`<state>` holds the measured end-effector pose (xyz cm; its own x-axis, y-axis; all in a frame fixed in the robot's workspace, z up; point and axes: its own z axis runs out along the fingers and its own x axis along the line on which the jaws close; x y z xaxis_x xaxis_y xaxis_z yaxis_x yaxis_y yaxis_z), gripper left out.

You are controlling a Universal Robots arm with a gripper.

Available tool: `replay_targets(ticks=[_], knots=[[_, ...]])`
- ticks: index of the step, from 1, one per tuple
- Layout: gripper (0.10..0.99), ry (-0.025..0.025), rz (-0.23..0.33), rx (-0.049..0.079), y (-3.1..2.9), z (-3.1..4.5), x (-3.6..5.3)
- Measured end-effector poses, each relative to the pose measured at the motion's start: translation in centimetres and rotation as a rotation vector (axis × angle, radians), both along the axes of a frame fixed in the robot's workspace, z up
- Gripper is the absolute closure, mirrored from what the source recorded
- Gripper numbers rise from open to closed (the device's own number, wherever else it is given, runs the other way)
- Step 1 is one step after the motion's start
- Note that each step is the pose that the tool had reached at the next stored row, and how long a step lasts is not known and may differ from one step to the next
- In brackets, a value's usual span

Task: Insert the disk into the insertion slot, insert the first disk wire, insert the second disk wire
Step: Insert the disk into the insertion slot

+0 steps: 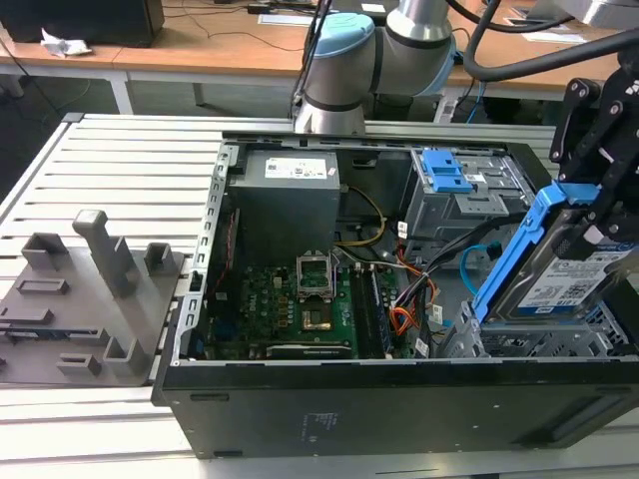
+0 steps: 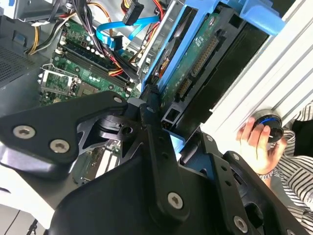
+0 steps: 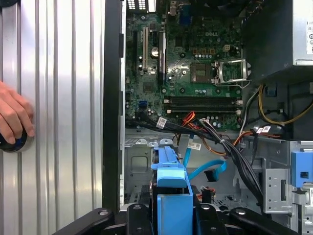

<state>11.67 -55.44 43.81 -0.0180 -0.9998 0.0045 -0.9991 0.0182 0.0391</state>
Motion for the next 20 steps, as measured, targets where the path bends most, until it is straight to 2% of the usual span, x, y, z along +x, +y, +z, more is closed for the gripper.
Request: replay_targets(ticks=[1, 6, 12, 17, 20], knots=[[0.718, 0.0002, 0.0, 0.001, -0.01, -0.4, 0.0], [0.718, 0.0002, -0.004, 0.002, -0.02, -0.25, -0.01], [0.718, 0.0009, -0.035, 0.001, 0.37, -0.14, 0.08], [0.718, 0.0052, -0.035, 0.001, 0.38, -0.91, 0.08], [0.718, 0.0056, -0.035, 0.001, 0.37, -1.16, 0.08]])
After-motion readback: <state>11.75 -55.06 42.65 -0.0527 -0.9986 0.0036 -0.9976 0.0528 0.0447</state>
